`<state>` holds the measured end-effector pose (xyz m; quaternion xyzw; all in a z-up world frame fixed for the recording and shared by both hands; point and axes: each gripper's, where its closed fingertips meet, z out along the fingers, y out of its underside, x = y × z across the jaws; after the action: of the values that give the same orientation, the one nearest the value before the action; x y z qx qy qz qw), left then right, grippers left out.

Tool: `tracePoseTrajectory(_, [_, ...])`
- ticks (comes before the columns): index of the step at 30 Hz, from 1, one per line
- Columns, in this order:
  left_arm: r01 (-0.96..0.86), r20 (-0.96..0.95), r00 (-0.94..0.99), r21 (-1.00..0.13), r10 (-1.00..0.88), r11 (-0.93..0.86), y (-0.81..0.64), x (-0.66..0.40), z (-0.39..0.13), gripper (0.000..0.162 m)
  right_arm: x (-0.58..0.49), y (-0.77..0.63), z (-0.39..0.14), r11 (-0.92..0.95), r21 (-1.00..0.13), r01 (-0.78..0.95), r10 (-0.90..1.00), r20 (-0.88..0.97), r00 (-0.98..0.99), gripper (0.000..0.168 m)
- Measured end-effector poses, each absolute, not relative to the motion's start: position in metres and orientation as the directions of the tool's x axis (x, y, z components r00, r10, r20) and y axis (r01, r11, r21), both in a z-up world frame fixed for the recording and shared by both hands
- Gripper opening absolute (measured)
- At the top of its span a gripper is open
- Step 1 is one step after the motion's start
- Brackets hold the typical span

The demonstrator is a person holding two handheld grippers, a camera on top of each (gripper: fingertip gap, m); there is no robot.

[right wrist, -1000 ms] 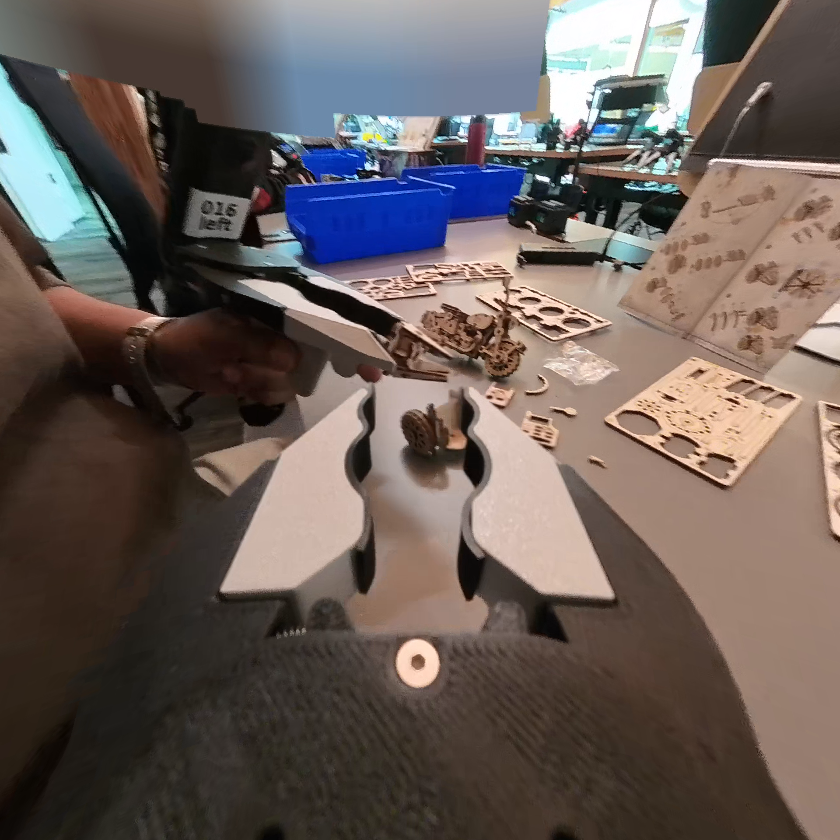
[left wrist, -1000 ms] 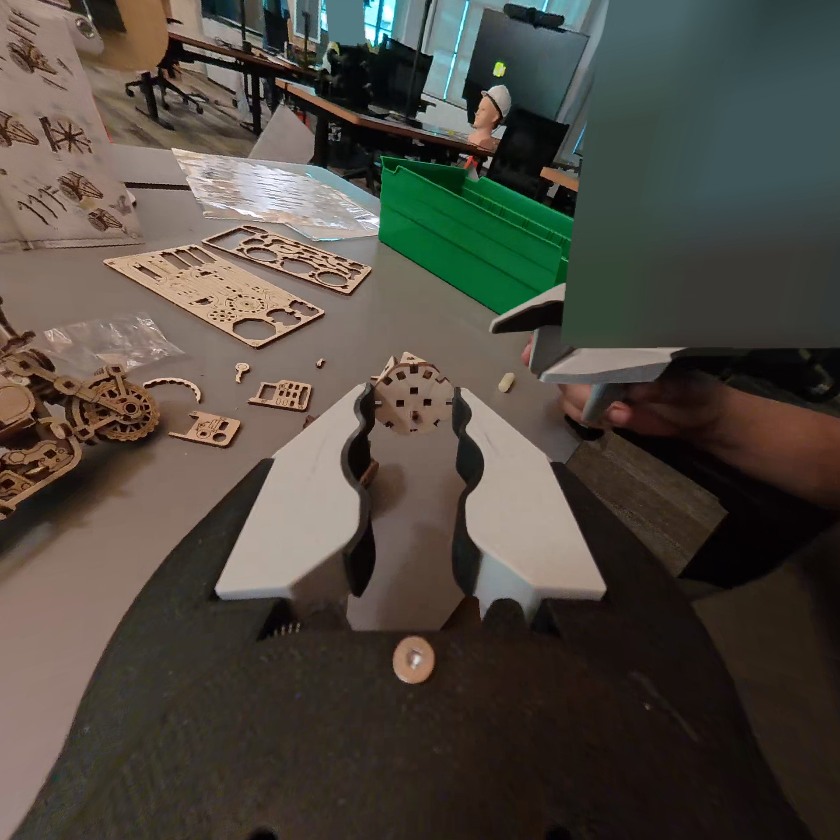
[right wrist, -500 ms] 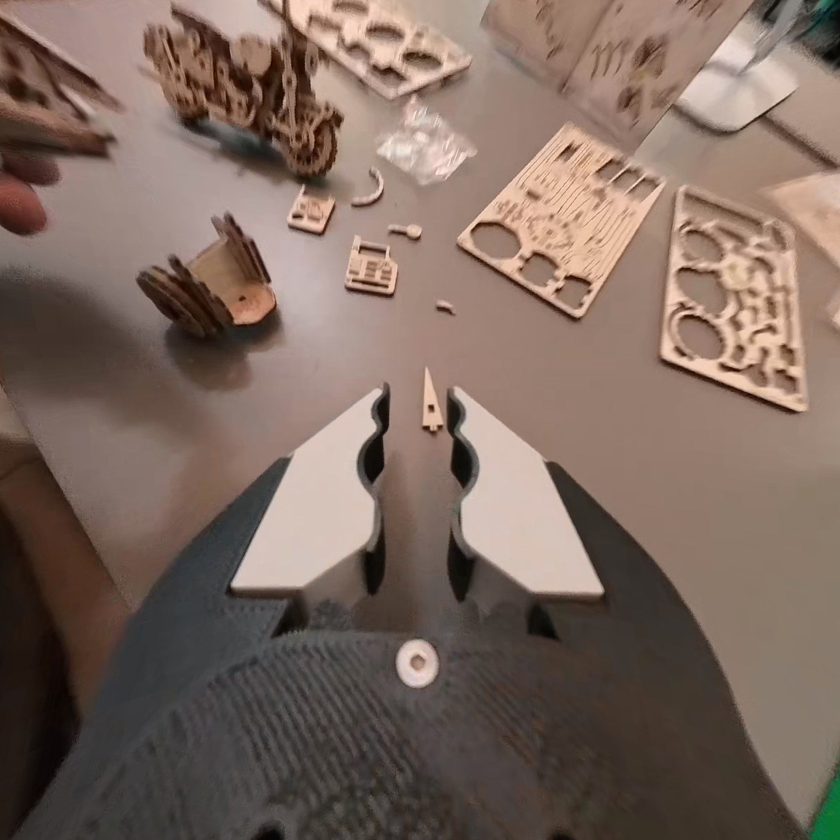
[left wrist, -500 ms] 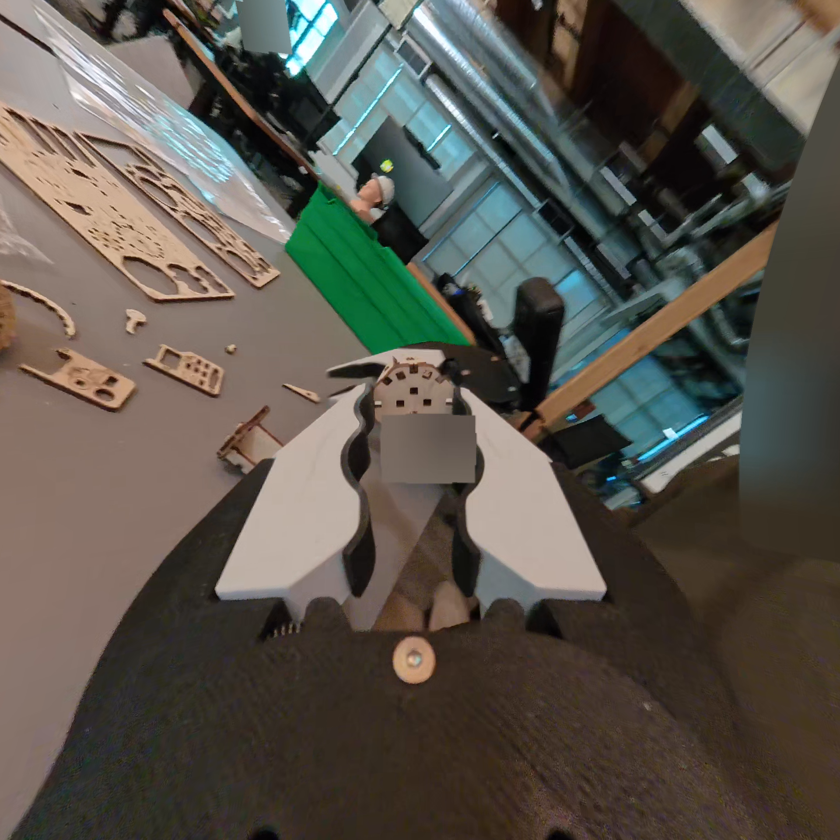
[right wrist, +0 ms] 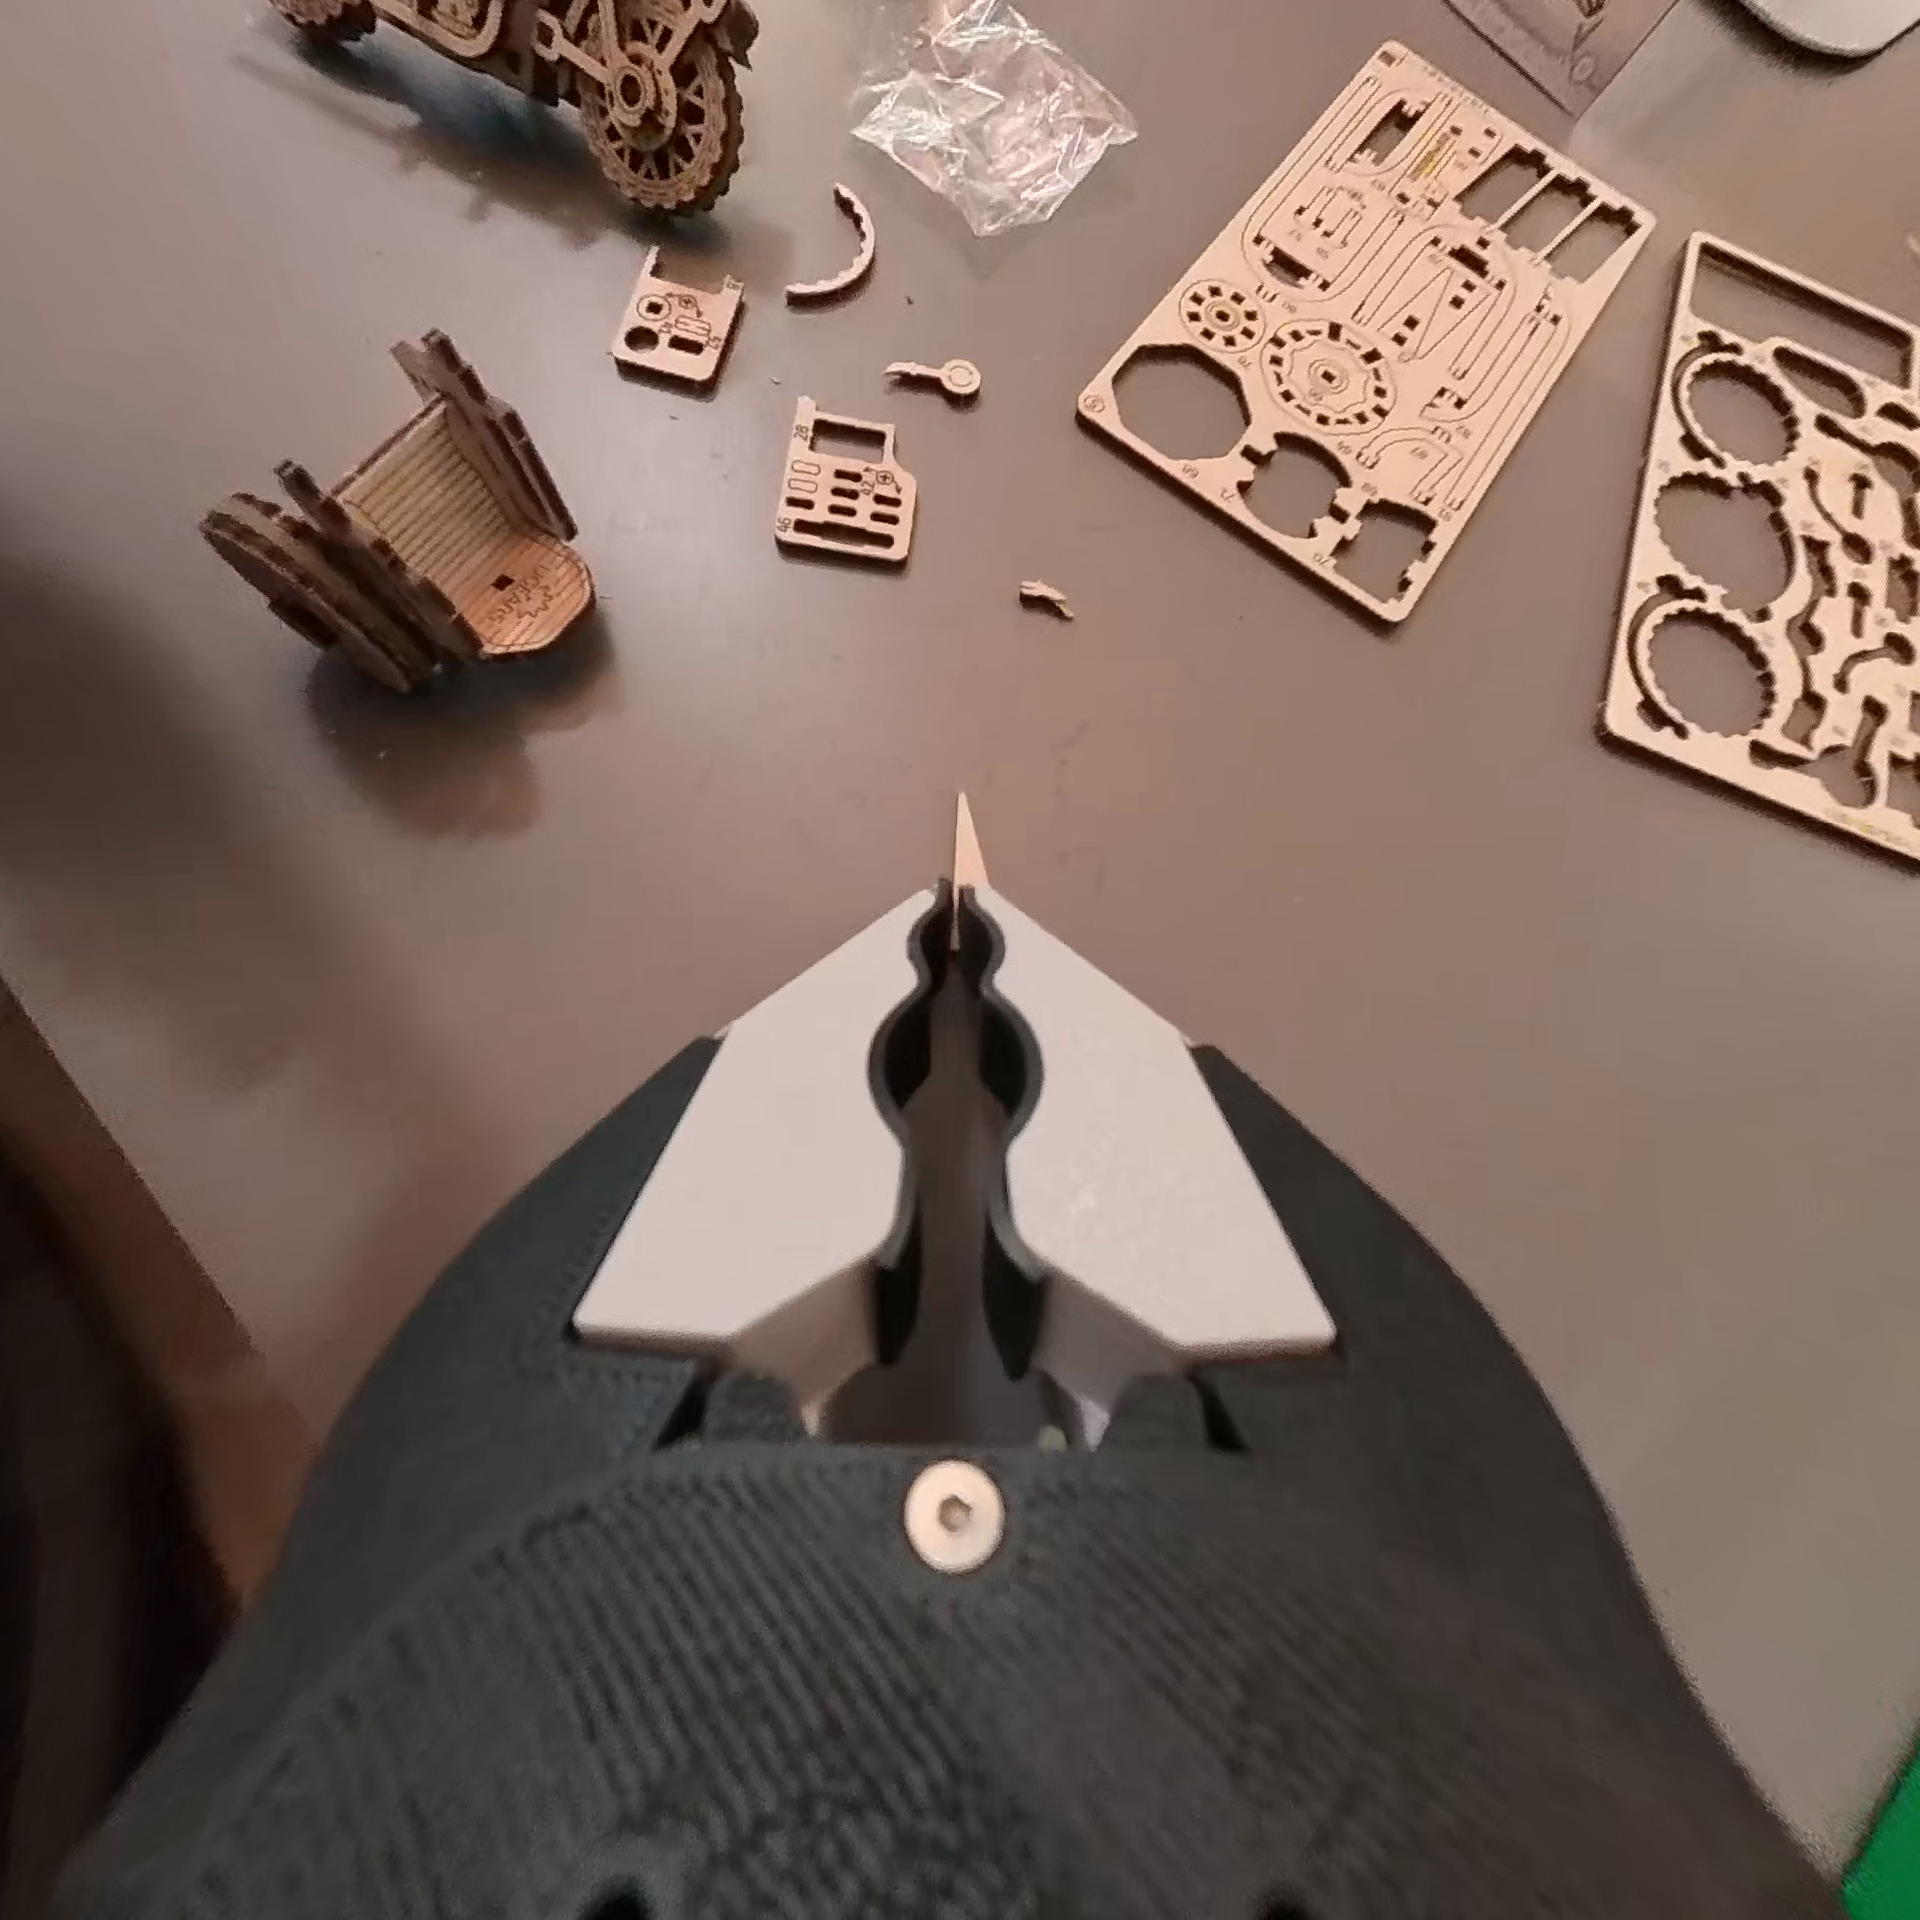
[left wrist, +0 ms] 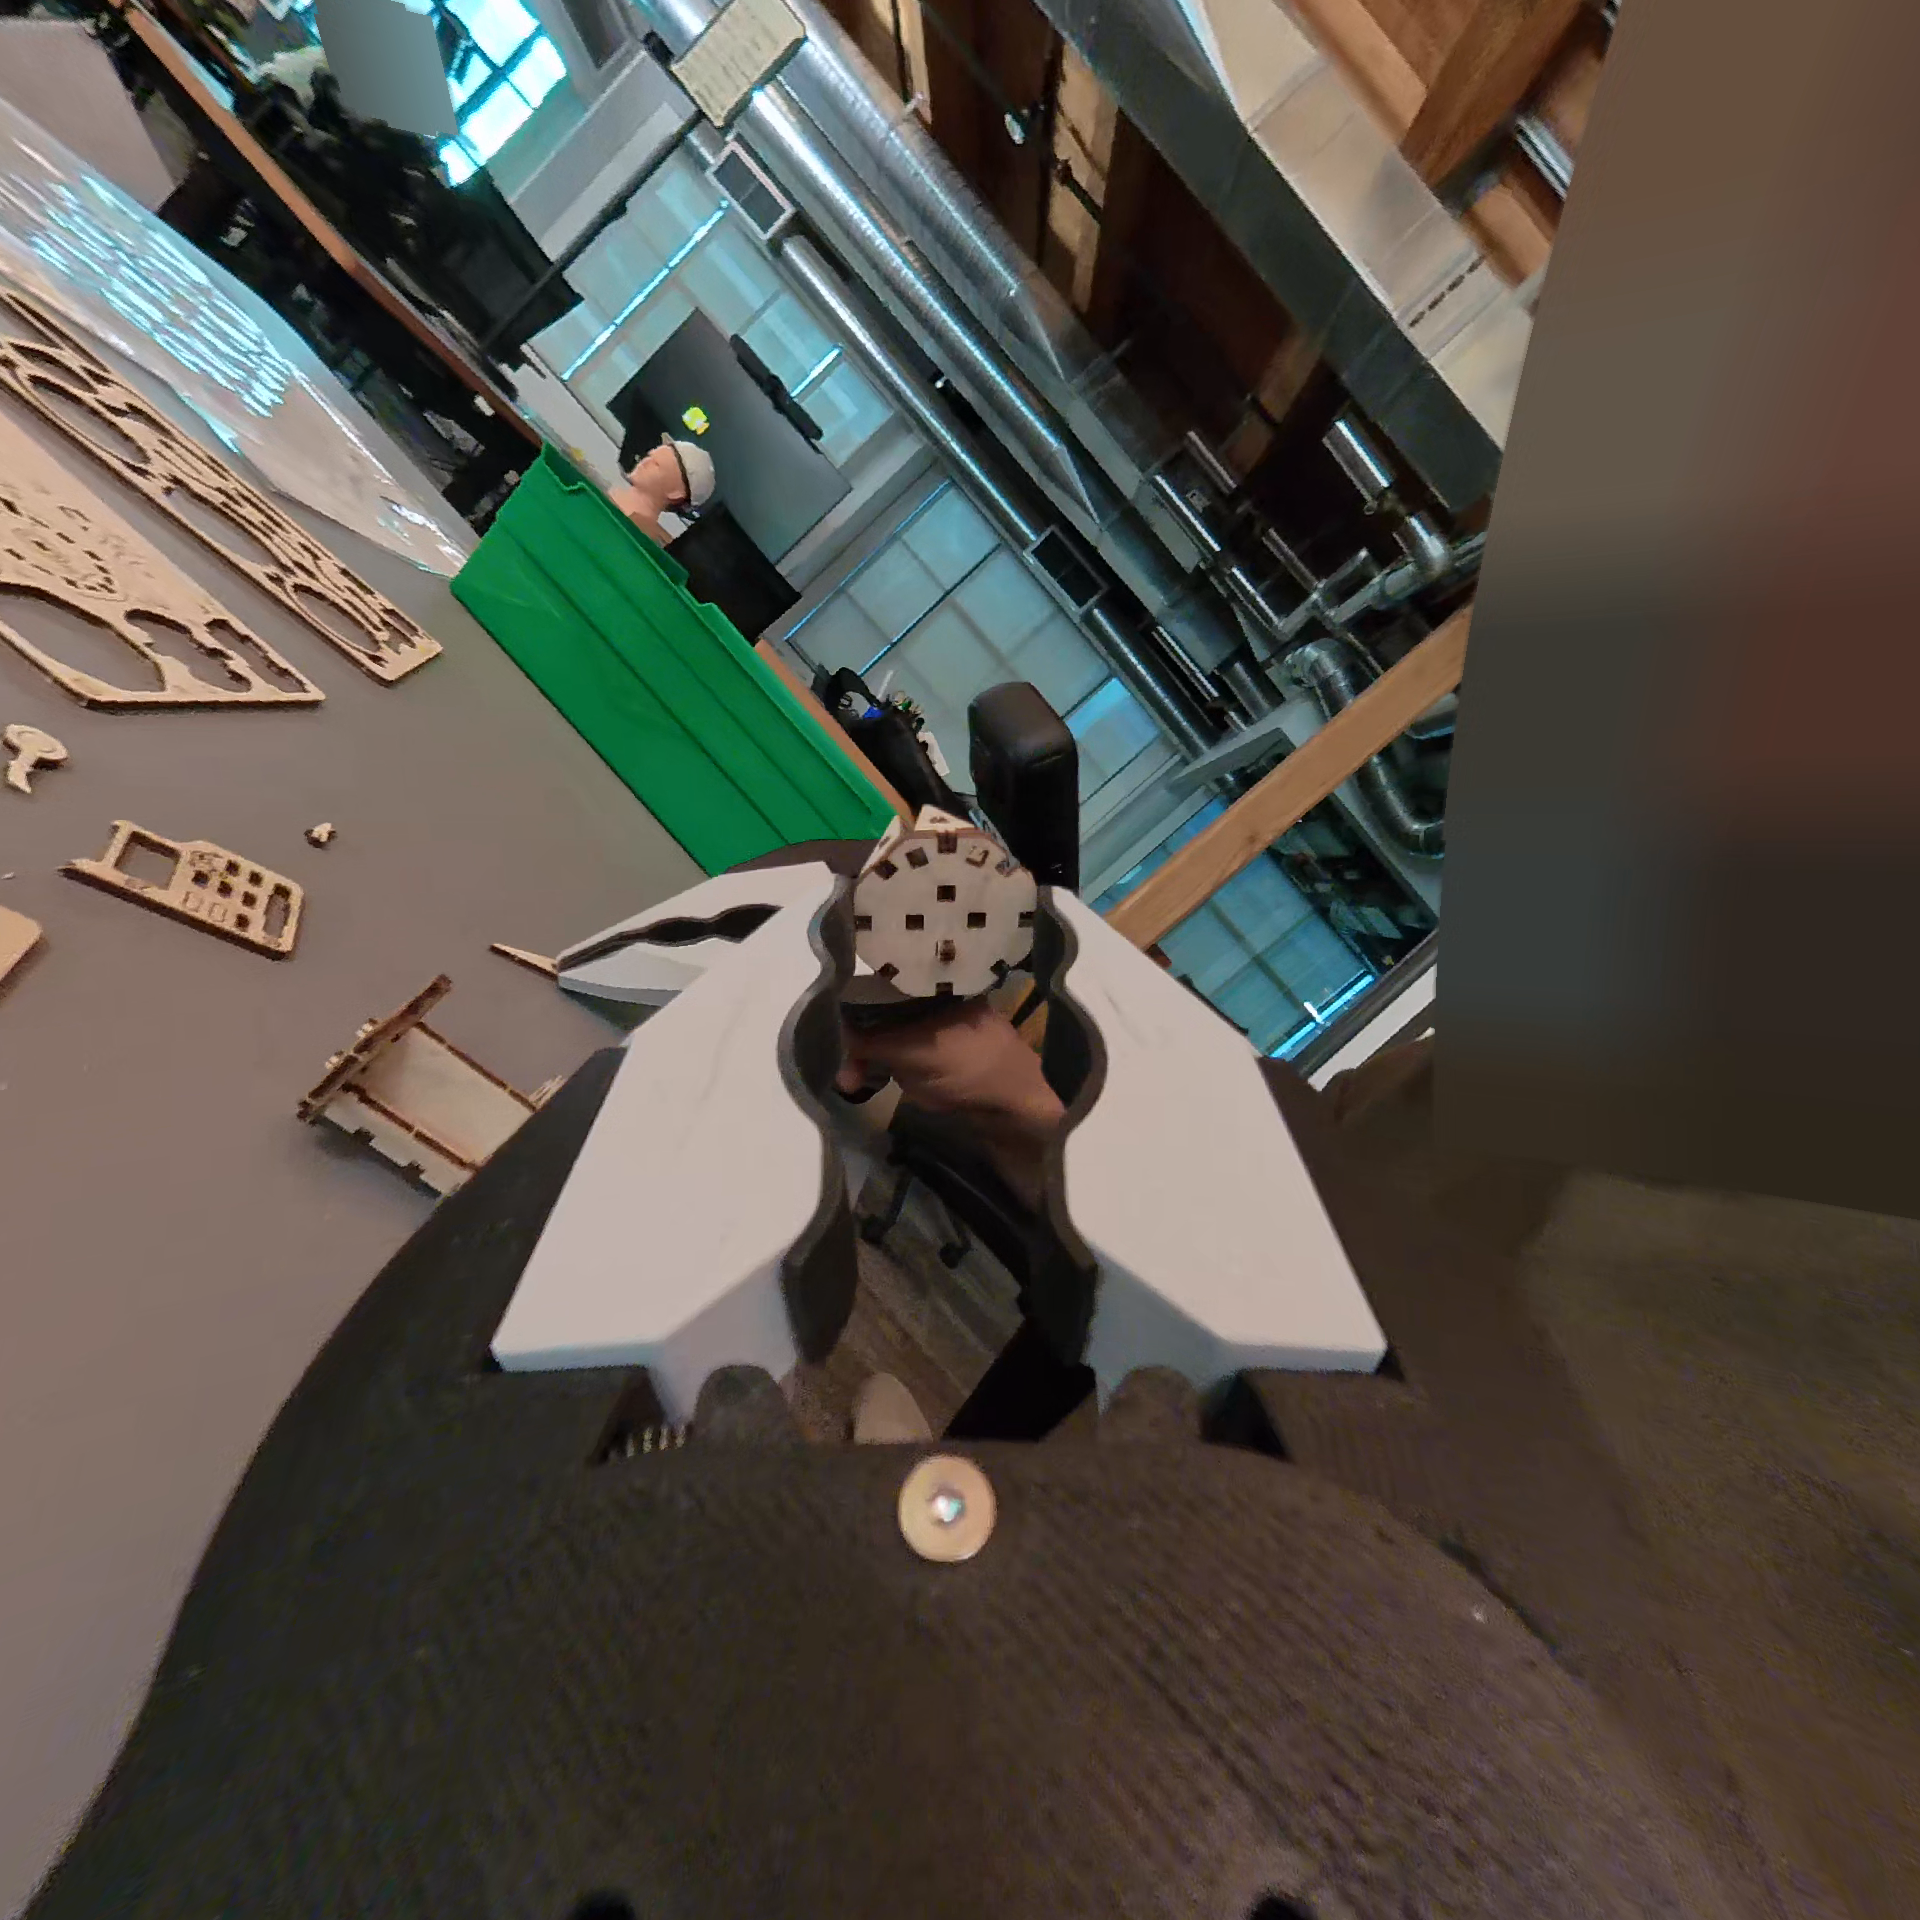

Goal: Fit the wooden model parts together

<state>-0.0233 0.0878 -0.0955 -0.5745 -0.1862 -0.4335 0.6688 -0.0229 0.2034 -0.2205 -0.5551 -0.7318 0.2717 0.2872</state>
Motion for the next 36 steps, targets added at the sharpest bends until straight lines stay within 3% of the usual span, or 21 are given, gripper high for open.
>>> tracePoseTrajectory(6, [0.839, 0.765, 0.481, -0.543, -0.428, -0.028, 0.083, -0.025, -0.088, 0.031, -0.01, 0.197, -0.221, 0.162, -0.704, 0.691, 0.983, 0.055, -0.174, 0.0])
tracePoseTrajectory(13, [0.811, 0.753, 0.54, -0.585, -0.375, -0.007, 0.085, -0.031, -0.093, 0.03, -0.004, 0.154, -0.193, 0.041, -0.767, 0.641, 0.919, -0.223, -0.325, 0.014])
tracePoseTrajectory(19, [0.804, 0.754, 0.559, -0.594, -0.345, 0.007, 0.085, -0.038, -0.096, 0.03, 0.001, 0.184, -0.207, 0.002, -0.727, 0.687, 0.952, -0.21, -0.225, 0.006])
tracePoseTrajectory(22, [0.804, 0.756, 0.561, -0.595, -0.338, 0.005, 0.085, -0.039, -0.097, 0.03, 0.003, 0.178, -0.221, 0.081, -0.682, 0.727, 0.966, -0.127, -0.227, 0.005])
tracePoseTrajectory(27, [0.801, 0.754, 0.565, -0.598, -0.335, 0.006, 0.085, -0.041, -0.098, 0.03, 0.003, 0.122, -0.205, 0.042, -0.71, 0.703, 0.839, -0.357, -0.411, 0.012])
tracePoseTrajectory(32, [0.808, 0.76, 0.56, -0.589, -0.33, 0.013, 0.084, -0.045, -0.098, 0.03, -0.006, 0.178, -0.209, 0.035, -0.7, 0.713, 0.939, -0.222, -0.264, 0.018])
tracePoseTrajectory(36, [0.81, 0.765, 0.558, -0.586, -0.322, 0.014, 0.085, -0.047, -0.1, 0.03, -0.005, 0.157, -0.22, 0.053, -0.682, 0.729, 0.927, -0.237, -0.29, 0.013])
